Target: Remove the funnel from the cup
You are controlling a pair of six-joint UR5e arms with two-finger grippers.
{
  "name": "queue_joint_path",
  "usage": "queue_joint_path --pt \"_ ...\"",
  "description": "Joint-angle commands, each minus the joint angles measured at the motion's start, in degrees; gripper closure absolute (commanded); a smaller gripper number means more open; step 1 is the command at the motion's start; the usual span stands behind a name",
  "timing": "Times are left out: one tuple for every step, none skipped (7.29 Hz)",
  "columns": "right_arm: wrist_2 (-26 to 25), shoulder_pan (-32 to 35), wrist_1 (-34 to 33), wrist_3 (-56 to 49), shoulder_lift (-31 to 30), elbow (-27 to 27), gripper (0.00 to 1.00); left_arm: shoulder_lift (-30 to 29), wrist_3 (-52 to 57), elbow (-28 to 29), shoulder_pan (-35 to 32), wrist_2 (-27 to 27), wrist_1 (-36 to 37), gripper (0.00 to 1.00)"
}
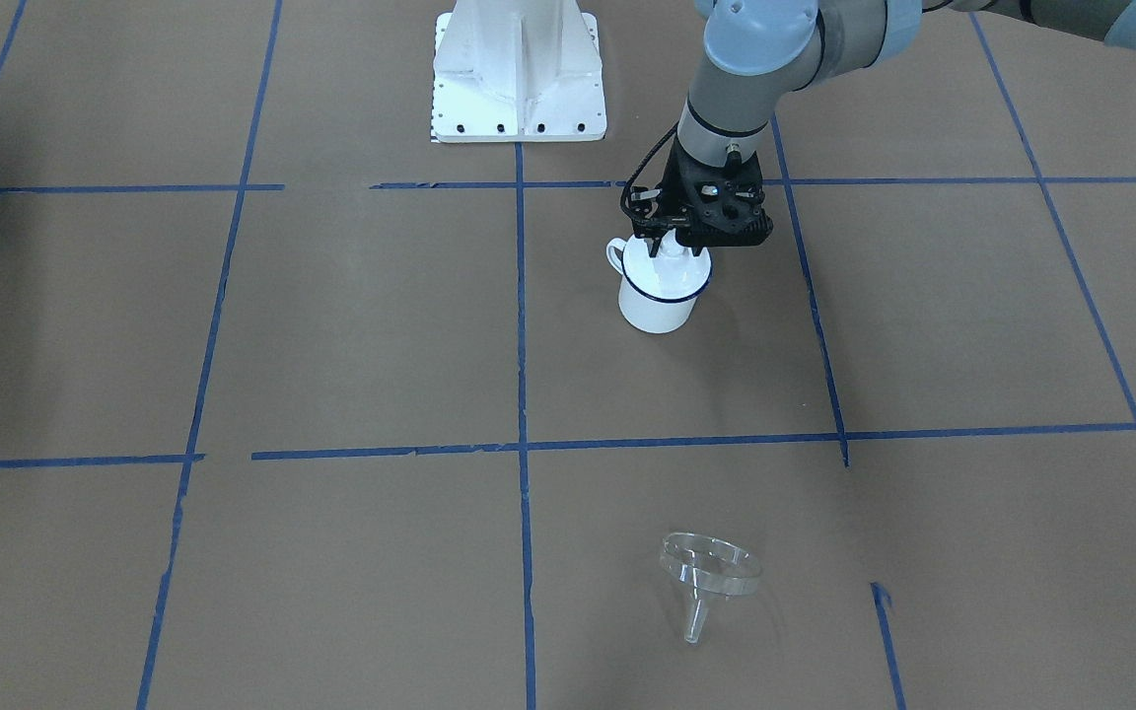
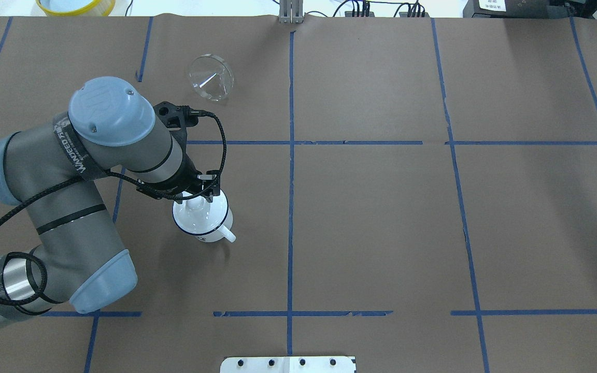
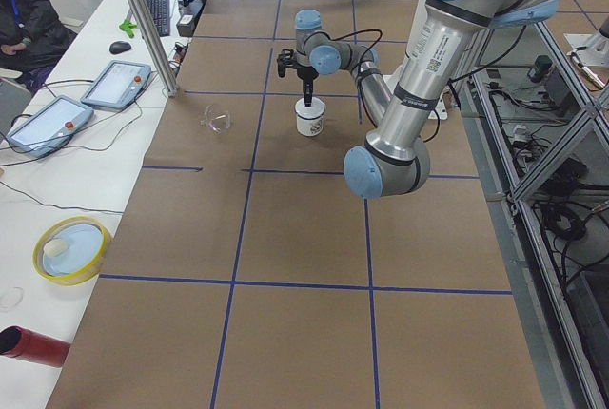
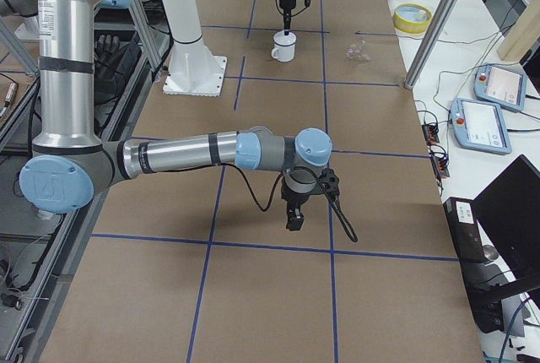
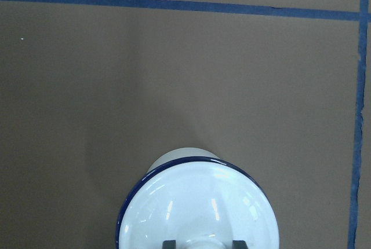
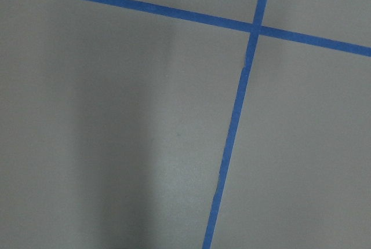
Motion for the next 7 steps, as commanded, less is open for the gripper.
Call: queue_joint_path --pt "0.00 0.00 0.00 0.00 0.00 0.00 0.00 0.50 0.59 -1.57 -0.69 0.10 -0.01 0.00" --pt "0.00 0.00 0.00 0.00 0.00 0.00 0.00 0.77 6.25 -2.97 -3.22 -0.33 -0.01 0.00" --pt "0.00 0.00 0.00 0.00 0.00 0.00 0.00 3.38 14.83 -4.29 -8.47 -0.69 -0.27 0.00" --pt "0.00 0.00 0.00 0.00 0.00 0.00 0.00 6.63 23.79 -4.30 -13.04 -3.82 -0.97 0.00" --pt "0.00 0.00 0.00 0.00 0.00 0.00 0.00 12.92 36.15 -4.39 -20.22 -9.77 -4.02 0.00" --pt "0.00 0.00 0.00 0.00 0.00 0.00 0.00 19.16 42.98 -4.04 -27.43 -16.27 -6.31 0.00" --pt "0.00 0.00 0.00 0.00 0.00 0.00 0.00 22.79 46.87 -2.47 -33.33 -19.90 -6.34 0.00"
